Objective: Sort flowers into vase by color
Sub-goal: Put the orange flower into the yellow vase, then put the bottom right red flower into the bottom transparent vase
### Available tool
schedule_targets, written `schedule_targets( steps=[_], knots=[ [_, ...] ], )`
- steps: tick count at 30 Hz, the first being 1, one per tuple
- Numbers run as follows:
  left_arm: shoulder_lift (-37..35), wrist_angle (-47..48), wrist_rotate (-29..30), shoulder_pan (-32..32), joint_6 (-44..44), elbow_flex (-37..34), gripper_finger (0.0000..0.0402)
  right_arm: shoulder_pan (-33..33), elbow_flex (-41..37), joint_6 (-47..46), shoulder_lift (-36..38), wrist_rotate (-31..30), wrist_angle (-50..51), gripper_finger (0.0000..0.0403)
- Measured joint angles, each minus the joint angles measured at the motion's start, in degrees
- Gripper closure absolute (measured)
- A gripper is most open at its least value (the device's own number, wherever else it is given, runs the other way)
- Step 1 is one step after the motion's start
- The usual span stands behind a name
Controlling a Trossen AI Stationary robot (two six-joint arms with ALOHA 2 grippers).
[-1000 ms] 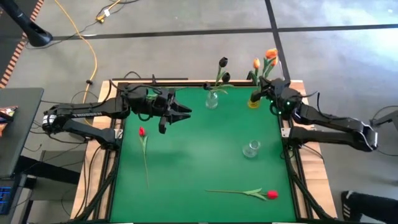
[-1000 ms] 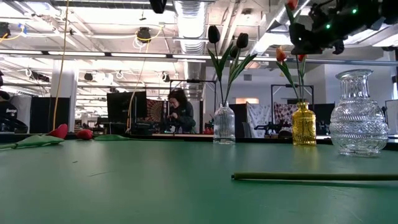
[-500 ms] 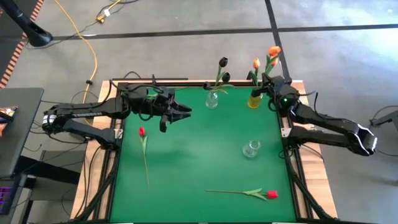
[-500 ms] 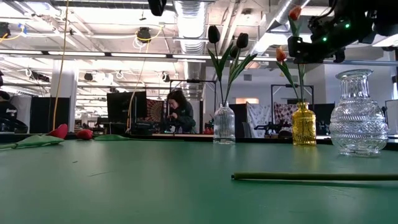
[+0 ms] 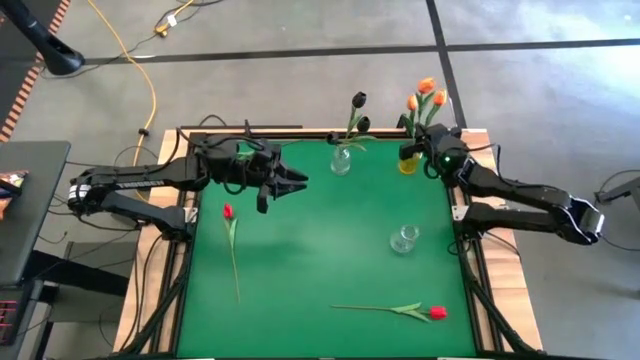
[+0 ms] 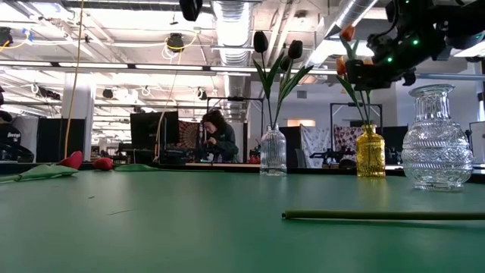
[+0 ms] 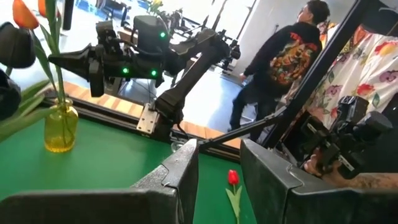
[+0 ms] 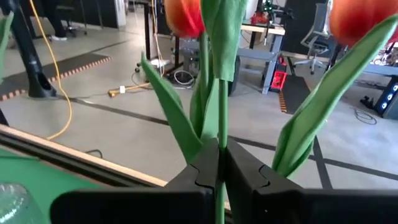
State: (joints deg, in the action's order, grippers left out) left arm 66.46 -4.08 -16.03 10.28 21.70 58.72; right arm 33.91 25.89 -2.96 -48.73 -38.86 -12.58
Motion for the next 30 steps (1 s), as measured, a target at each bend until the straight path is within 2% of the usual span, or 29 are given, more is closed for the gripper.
schedule_targets(
  steps=[7,13,19,24,30],
  knots=[
    [0.0,1.2,-0.2,-0.2,0.6,0.0,0.0294,-0.2,0.0,0.0,2.6,0.0,3.8,0.0311],
    [0.0,1.2,-0.7,-0.2,0.6,0.0,0.0294,-0.2,0.0,-0.1,6.4,0.2,6.7,0.0243],
    [0.0,1.2,-1.4,-0.2,0.4,0.0,0.0294,-1.3,0.4,-2.4,10.9,8.6,13.1,0.0183],
    [0.0,1.2,-3.4,-0.2,-1.1,0.0,0.0294,-4.9,3.1,-4.6,12.8,11.8,21.2,0.0168],
    [0.0,1.2,-7.5,-0.4,-3.8,0.0,0.0294,-12.2,5.8,-4.7,13.2,17.4,22.5,0.0173]
  ],
)
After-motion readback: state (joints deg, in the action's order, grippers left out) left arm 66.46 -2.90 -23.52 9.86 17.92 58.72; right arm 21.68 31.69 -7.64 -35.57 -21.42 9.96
